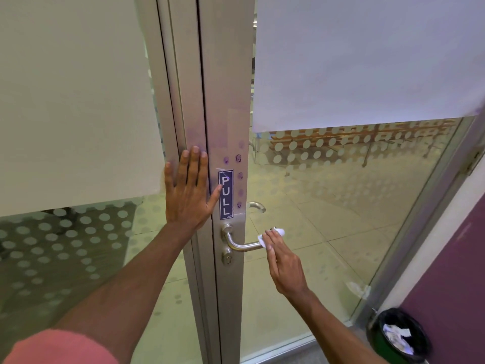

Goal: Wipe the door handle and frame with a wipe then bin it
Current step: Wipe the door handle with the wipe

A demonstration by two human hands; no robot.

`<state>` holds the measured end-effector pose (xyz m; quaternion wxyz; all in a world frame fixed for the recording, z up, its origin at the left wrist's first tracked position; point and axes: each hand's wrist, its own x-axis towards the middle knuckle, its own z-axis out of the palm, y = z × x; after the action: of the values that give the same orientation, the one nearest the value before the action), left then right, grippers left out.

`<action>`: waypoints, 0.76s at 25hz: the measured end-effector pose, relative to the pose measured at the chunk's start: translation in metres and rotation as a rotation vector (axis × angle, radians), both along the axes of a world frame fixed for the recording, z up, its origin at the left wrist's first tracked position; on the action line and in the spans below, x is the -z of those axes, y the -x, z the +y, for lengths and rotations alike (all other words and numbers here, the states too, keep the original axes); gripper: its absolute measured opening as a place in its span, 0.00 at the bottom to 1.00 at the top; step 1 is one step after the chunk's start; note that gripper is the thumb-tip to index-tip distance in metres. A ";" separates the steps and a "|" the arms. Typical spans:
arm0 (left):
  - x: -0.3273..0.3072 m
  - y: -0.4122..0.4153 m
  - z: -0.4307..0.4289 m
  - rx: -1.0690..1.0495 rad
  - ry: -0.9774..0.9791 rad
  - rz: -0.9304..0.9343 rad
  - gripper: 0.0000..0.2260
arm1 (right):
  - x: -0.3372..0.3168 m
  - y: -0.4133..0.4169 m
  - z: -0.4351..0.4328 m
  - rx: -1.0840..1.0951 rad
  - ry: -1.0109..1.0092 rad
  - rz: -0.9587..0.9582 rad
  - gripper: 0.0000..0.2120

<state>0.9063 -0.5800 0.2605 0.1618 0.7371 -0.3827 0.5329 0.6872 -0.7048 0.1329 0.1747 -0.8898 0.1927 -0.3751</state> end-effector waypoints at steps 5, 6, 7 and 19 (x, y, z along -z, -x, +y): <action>0.000 0.000 0.000 -0.006 0.003 -0.019 0.37 | -0.013 -0.016 -0.014 0.057 -0.147 -0.010 0.16; 0.001 -0.001 0.000 -0.009 0.004 -0.023 0.37 | -0.009 -0.014 -0.010 0.056 -0.130 -0.028 0.16; 0.001 -0.002 -0.001 -0.012 0.004 -0.025 0.37 | -0.004 -0.009 -0.004 0.053 -0.088 -0.044 0.17; 0.001 -0.002 -0.001 -0.005 0.015 -0.036 0.36 | 0.001 -0.036 0.049 -0.018 0.272 0.046 0.20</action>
<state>0.9080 -0.5812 0.2597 0.1591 0.7270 -0.3796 0.5495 0.7228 -0.6553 0.1321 0.0513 -0.9152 0.1361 -0.3759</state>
